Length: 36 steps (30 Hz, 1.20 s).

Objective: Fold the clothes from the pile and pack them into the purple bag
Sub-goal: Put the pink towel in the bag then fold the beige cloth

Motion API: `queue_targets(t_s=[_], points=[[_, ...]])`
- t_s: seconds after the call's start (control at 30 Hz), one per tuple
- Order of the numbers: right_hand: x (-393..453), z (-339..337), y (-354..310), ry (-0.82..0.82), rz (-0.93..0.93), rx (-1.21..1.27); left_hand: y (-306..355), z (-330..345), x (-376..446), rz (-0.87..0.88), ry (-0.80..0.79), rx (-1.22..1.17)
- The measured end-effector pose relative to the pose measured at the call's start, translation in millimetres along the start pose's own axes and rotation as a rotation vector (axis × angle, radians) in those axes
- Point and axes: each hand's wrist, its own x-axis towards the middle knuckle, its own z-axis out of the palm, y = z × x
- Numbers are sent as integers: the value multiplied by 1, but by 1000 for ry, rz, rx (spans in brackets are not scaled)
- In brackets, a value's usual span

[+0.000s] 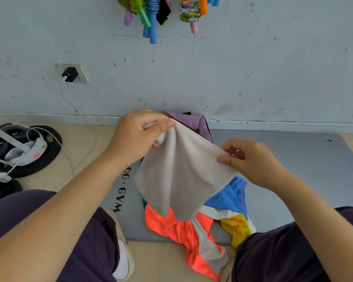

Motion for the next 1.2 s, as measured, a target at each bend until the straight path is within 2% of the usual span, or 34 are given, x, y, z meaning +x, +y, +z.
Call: queue_targets(t_s=[0.2,0.3,0.53,0.73,0.83,0.93,1.1,1.17,1.2], points=[[6,-5,14,26,45,-201,-14,-17,8,-24,30,110],[7,-10,17,89,28,-264,-23,-18,10,-10,-7,304],[8,-18,20,202,-15,-274,-37,-16,11,-59,-116,394],[9,-22,17,423,-95,-217,-42,-13,11,-31,-112,591],[8,-25,17,475,-60,-132,-44,-13,13,-67,-90,698],[6,-28,20,481,10,-71,-46,-14,11,-49,-102,722],[4,-27,20,407,40,-7,-53,-15,9,-143,-257,772],[4,-28,20,410,34,66,-53,-15,9,-138,-222,622],[4,-30,19,420,28,131,-52,-16,9,-132,-184,459]])
